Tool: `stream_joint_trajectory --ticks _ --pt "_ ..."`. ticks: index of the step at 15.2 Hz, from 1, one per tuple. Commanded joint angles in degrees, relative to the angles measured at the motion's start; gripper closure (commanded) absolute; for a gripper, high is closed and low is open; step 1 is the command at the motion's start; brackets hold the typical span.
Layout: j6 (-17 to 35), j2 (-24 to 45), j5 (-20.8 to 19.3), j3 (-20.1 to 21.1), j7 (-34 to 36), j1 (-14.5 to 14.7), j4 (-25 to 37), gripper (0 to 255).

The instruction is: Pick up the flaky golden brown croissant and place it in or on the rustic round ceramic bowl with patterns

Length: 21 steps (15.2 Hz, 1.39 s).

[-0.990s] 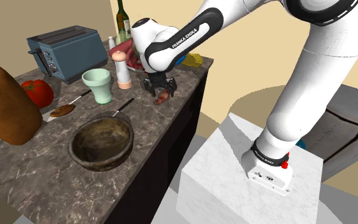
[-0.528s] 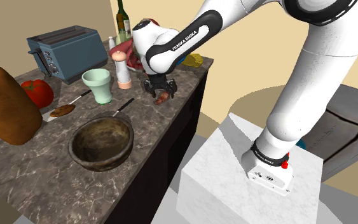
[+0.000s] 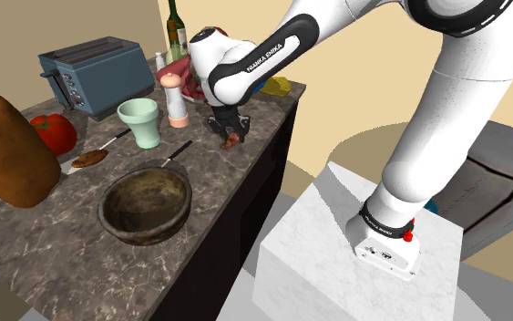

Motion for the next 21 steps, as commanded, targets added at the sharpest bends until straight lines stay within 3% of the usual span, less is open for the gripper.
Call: stream_joint_trajectory --ticks 1,21 --pt "-0.02 0.1 0.02 -0.01 -0.03 -0.01 -0.1 255" --pt "-12.03 -7.08 4.89 0.57 -5.05 -0.52 6.19 255"
